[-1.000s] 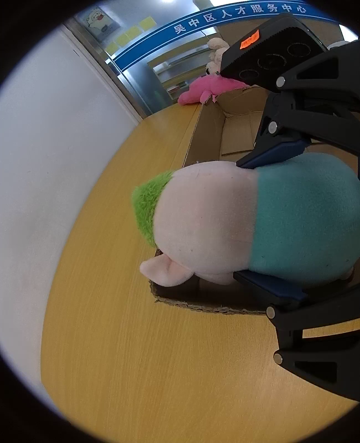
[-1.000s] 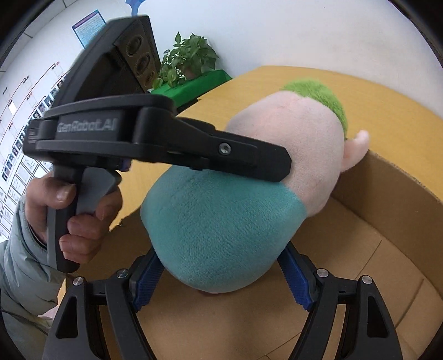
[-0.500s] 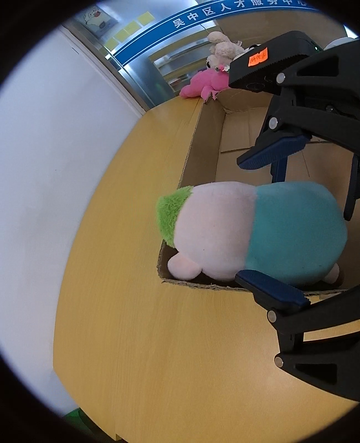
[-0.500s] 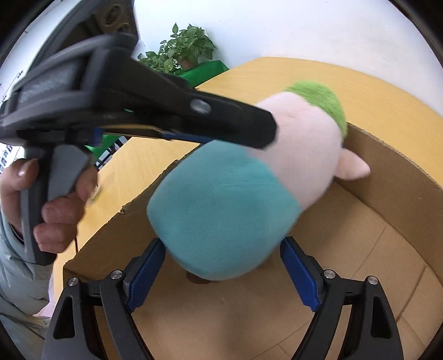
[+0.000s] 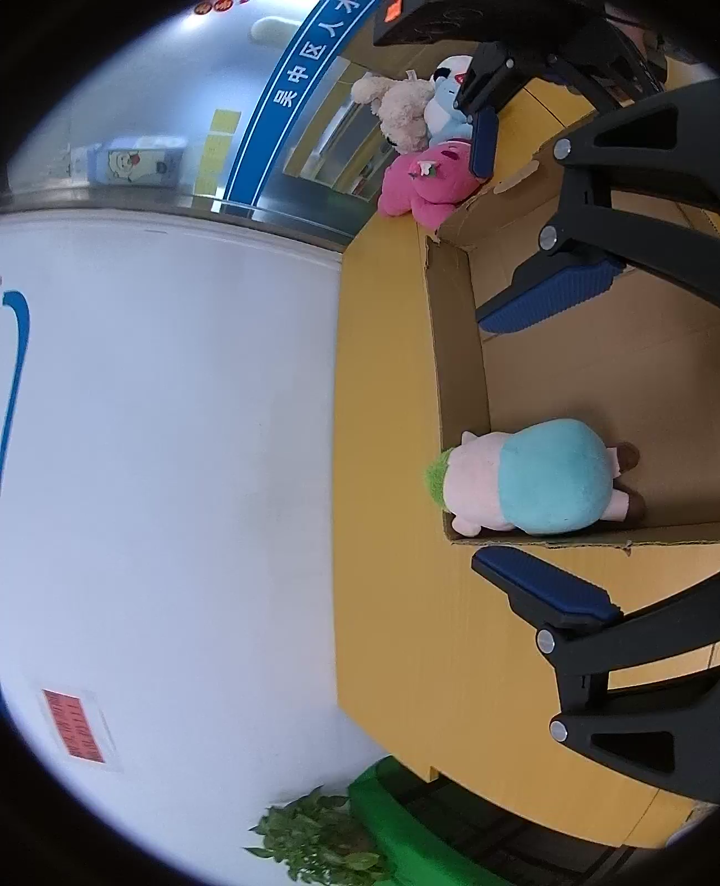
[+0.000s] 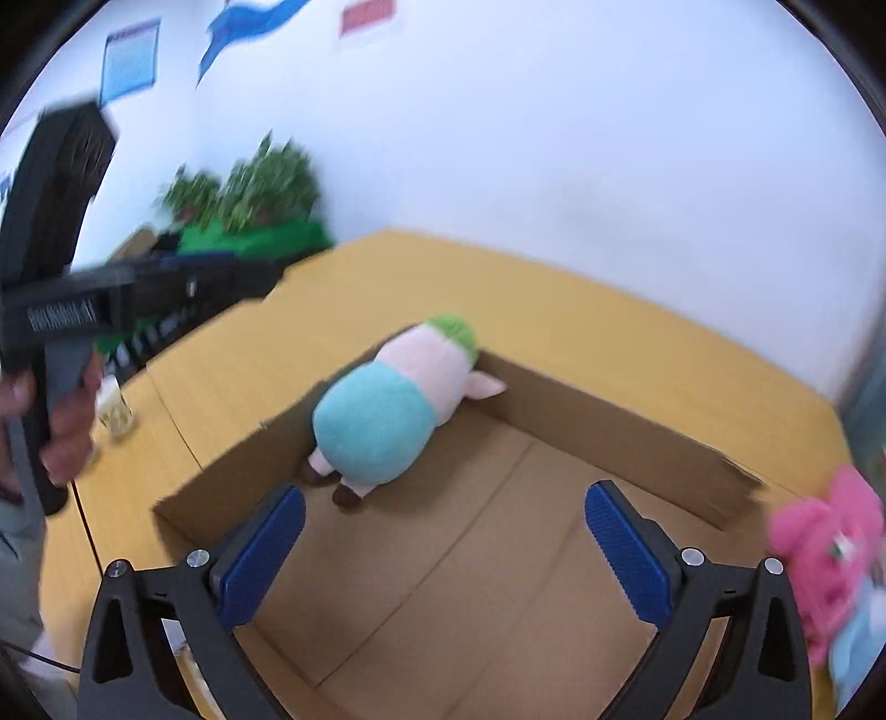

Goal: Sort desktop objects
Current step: 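Lower the plush into the box and open both grippers, then move both grippers back toward the black charger box on the table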

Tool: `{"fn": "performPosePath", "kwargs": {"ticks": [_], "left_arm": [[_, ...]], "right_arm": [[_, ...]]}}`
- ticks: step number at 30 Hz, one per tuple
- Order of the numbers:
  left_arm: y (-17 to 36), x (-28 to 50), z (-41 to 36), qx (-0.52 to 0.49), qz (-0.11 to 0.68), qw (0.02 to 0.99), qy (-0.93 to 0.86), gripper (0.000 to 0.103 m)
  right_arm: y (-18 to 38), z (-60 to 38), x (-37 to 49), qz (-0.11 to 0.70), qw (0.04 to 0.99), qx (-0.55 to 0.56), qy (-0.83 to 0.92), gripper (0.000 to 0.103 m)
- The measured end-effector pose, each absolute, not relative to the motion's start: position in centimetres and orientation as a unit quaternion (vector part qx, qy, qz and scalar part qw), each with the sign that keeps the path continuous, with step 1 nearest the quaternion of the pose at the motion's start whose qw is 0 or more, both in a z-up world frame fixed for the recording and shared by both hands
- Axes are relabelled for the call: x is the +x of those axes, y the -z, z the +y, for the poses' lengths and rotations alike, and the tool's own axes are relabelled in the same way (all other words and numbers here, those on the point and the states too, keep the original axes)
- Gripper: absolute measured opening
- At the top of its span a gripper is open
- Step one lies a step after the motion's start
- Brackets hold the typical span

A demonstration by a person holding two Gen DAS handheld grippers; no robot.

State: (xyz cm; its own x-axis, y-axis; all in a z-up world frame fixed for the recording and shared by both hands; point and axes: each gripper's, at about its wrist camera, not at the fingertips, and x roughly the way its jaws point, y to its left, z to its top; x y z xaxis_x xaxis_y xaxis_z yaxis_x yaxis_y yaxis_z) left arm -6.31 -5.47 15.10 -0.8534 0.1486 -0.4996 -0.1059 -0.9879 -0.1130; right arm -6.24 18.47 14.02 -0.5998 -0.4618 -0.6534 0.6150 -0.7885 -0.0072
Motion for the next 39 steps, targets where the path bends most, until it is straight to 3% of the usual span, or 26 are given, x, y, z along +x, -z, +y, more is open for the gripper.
{"fn": "performPosePath", "kwargs": {"ticks": [6, 15, 39], "left_arm": [[-15.7, -0.5, -1.5, -0.232, -0.012, 0.059, -0.971, 0.080], [-13.5, 4.5, 3.2, -0.240, -0.012, 0.068, -0.968, 0.079], [-9.7, 6.5, 4.2, -0.299, -0.058, 0.110, -0.946, 0.080]], "right_arm": [[-18.0, 23.4, 2.7, 0.114, 0.228, 0.289, 0.923, 0.103], [-13.8, 25.7, 8.6, 0.084, 0.176, 0.299, 0.934, 0.103], [-9.9, 26.8, 9.4, 0.068, 0.182, 0.313, 0.930, 0.103]]}}
